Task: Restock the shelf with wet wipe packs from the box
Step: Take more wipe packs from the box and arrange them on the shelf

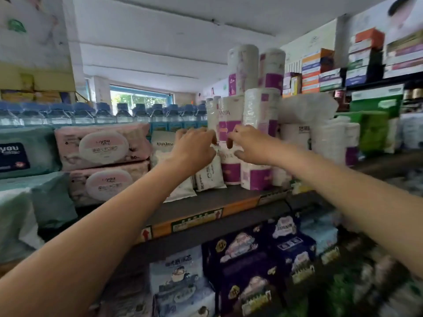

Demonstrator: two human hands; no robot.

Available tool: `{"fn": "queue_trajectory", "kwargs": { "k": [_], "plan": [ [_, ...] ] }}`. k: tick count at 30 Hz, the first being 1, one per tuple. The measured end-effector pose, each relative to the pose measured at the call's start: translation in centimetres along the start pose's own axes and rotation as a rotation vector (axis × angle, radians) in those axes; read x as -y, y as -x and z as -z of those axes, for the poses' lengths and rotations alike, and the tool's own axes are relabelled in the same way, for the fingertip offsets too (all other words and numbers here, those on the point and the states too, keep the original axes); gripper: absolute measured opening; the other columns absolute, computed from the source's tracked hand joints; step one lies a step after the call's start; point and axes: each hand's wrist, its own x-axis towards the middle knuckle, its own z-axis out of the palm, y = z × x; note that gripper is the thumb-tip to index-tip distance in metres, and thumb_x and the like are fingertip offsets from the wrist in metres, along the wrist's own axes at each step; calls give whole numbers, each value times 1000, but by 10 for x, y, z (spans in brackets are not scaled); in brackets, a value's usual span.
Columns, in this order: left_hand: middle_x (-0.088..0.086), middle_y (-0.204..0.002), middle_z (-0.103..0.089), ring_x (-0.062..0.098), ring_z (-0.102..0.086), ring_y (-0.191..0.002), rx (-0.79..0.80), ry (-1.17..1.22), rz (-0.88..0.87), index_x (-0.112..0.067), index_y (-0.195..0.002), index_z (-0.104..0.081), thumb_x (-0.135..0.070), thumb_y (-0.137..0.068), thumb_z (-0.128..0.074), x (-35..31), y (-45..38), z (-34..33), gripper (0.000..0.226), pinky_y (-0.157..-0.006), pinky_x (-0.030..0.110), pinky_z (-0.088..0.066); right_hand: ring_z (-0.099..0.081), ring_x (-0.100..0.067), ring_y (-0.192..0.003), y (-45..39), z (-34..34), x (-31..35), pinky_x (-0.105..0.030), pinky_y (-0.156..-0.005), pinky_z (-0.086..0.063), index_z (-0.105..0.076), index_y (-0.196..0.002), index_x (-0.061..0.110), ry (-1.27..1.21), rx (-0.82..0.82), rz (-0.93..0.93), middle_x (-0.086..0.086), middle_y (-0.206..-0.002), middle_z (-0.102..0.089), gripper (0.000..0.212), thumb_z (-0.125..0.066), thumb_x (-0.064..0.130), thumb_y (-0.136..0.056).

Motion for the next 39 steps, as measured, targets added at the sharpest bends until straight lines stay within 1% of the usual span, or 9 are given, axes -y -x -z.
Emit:
{"fn": "queue_trajectory", "kwargs": {
  "k": [5,9,11,17,21,25,31,35,39],
  "plan": [
    [10,-111,-62,29,-58,-103,-4,381,-284,-10,-107,-60,-16,-87,-49,-90,48,2,23,-92,42,-45,-54,-23,-99,145,28,-6,-20,-67,-30,-55,-112,5,-32,165,-261,-7,-104,-57,24,-53,17,-91],
    [16,-107,-62,32,-57,-101,234,585,-521,-5,-104,-58,-19,-88,-47,-190,125,-13,24,-84,40,-46,-58,-12,-94,297,33,-8,-16,-75,-45,-53,-109,24,-143,618,-607,10,-96,-54,18,-55,26,-92],
    [15,-108,-64,31,-58,-103,397,676,-641,-6,-105,-59,-17,-87,-50,-245,172,-26,23,-83,35,-44,-59,-17,-95,383,38,-5,-29,-87,-50,-55,-108,22,-235,739,-791,7,-99,-56,18,-56,28,-91],
    [11,-108,-67,25,-61,-102,841,784,-1004,-8,-107,-63,-12,-87,-54,-384,331,-43,23,-85,27,-43,-51,-8,-65,627,53,53,-20,-59,-45,-58,-107,8,-441,727,-1407,1,-79,-57,17,-54,13,-91],
    [10,-111,-66,23,-60,-104,1061,744,-1205,-9,-111,-62,-12,-88,-53,-447,430,-44,25,-86,25,-41,-56,-18,-75,761,52,117,-28,-64,-47,-60,-97,12,-541,615,-1686,-8,-87,-59,11,-52,11,-90],
    [13,-115,-64,26,-59,-107,1232,712,-1299,-5,-113,-61,-11,-89,-53,-495,517,-46,26,-90,30,-43,-55,-21,-73,861,29,175,-30,-63,-46,-62,-81,9,-672,739,-1778,-19,-83,-63,10,-54,5,-87],
    [14,-122,-60,29,-57,-113,1424,622,-1277,1,-119,-57,-10,-93,-47,-540,641,-61,30,-86,24,-36,-51,-23,-115,971,-35,254,-24,-88,-35,-58,-111,10,-687,952,-1772,-14,-126,-56,23,-54,11,-89],
    [17,-121,-60,30,-57,-112,1540,562,-1171,0,-118,-57,-17,-89,-45,-560,710,-82,36,-92,29,-42,-20,-19,-142,1026,-87,288,-18,-106,-11,-16,-146,9,-740,968,-1755,-8,-155,-18,61,-47,14,-95],
    [18,-122,-59,29,-56,-111,1530,519,-1124,2,-119,-55,-2,-91,-44,-573,757,-96,31,-87,28,-40,-9,-21,-144,1059,-143,302,-25,-111,-16,-3,-148,12,-869,879,-1745,-7,-157,-3,82,-59,19,-89]
  ]
}}
